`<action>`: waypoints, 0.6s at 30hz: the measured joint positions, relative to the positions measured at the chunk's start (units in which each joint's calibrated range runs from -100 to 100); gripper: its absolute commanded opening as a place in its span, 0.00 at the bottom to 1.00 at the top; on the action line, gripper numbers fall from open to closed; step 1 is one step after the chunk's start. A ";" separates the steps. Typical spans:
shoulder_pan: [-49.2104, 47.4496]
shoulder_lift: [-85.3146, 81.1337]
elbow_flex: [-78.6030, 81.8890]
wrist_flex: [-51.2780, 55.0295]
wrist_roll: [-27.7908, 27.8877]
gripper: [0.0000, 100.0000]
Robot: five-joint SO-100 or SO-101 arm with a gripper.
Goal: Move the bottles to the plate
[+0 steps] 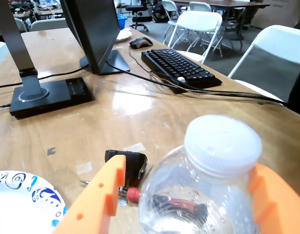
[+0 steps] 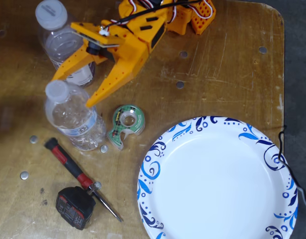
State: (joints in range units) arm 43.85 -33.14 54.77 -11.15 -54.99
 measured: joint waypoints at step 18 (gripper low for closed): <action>1.09 -0.17 3.78 -12.26 0.10 0.28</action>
State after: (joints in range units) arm 44.94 -33.31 58.54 -23.40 -54.88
